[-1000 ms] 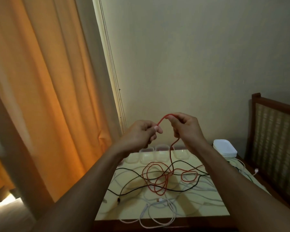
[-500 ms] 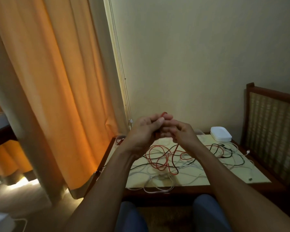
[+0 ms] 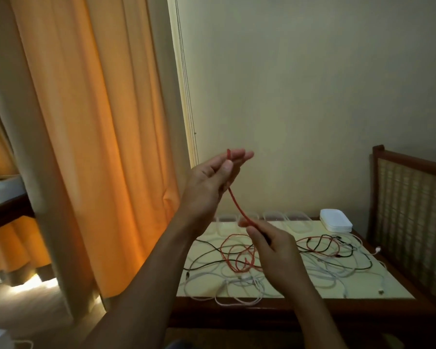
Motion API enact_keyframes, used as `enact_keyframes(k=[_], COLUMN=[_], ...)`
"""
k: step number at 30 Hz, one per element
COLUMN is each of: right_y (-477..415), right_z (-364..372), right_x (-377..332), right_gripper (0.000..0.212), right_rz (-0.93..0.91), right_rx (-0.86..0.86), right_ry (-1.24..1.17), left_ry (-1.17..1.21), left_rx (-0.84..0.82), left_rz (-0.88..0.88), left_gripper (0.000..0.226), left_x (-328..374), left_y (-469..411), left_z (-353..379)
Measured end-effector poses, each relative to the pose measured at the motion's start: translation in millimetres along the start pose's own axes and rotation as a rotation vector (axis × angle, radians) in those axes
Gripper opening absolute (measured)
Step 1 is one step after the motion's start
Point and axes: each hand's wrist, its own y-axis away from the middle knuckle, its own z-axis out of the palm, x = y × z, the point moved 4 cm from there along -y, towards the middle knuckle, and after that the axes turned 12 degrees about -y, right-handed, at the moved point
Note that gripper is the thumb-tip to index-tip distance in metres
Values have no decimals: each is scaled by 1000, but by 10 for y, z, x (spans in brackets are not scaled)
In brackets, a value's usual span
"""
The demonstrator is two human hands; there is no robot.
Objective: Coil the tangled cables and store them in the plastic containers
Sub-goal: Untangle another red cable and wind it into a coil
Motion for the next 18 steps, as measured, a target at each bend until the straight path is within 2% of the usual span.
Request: enact_keyframes(k=[4, 7, 10, 13, 18], right_y=[84, 90, 134, 140, -35], right_z=[-103, -280, -417, -494, -584], right_x=[-229, -463, -678, -796, -943], right_gripper=[19, 16, 13, 10, 4], right_rz=[-186, -305, -426, -499, -579], right_rx=[150, 276, 309, 275, 219], right_ry=[80, 162, 283, 371, 374], left_ry=[-473, -665, -783, -766, -563], left_rx=[-133, -236, -341, -425, -536], left_rz=[56, 37, 28, 15, -97], left_gripper=[31, 30, 29, 29, 35], left_x=[-6, -84, -108, -57, 3], left_y=[58, 100, 176, 251, 371], left_z=[17, 51, 135, 204, 239])
